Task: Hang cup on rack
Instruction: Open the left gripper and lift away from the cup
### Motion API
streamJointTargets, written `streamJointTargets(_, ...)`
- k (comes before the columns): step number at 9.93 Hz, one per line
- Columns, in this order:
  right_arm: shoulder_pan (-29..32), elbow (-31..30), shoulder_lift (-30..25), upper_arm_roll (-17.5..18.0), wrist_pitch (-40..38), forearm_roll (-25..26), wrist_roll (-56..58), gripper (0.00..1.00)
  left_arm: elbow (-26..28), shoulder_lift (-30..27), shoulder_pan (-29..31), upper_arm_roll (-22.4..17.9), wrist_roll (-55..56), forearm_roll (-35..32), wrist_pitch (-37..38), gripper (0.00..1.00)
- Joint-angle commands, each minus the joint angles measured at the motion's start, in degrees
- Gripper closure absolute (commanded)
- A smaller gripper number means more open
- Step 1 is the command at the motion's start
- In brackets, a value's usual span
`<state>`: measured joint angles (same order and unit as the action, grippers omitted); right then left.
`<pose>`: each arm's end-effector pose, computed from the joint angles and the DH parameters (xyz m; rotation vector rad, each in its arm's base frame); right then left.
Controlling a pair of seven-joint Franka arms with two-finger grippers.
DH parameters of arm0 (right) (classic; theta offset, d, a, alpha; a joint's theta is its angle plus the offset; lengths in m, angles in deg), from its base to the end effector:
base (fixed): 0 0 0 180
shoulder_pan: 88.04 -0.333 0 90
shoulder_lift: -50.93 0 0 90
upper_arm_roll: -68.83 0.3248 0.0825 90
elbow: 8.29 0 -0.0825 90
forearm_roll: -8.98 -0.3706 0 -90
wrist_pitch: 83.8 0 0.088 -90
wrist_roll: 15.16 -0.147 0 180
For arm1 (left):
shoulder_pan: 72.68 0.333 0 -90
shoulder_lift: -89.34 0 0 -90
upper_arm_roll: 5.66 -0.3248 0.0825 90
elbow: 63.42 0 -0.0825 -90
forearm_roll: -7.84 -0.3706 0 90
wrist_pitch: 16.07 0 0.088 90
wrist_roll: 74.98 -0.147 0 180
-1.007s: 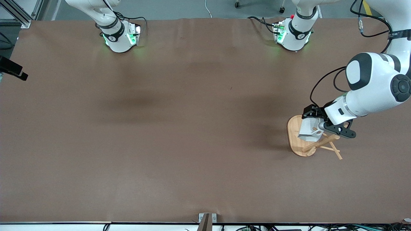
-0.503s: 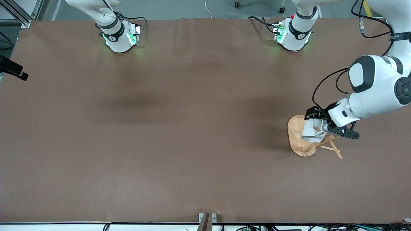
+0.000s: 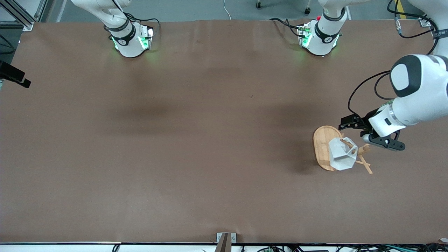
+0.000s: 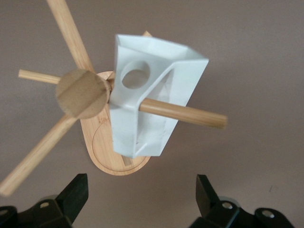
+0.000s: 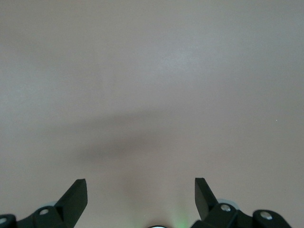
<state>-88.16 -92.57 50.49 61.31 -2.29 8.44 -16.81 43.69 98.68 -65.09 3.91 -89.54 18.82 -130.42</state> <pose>0.5174 -0.0660 0.6297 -3.1190 0.2449 0.0628 0.5850 -0.0357 0.4022 2.9233 -0.3002 -0.0193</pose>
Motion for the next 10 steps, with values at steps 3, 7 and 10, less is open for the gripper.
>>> streamJointTargets(3,0.30,0.43,0.01,0.13,-0.29,0.54,0.60,0.00,2.32,-12.55,-4.33,-0.08,13.91,-6.83,9.47,0.00)
streamJointTargets(7,0.91,3.50,1.93,0.13,-0.29,0.90,0.87,0.00,-9.14,-13.39,-7.85,-0.34,19.66,-8.60,16.57,0.00)
streamJointTargets(10,2.15,3.69,2.03,0.31,-0.29,0.37,2.80,0.00,-27.52,-5.48,-9.69,-2.26,19.92,-8.52,31.79,0.00)
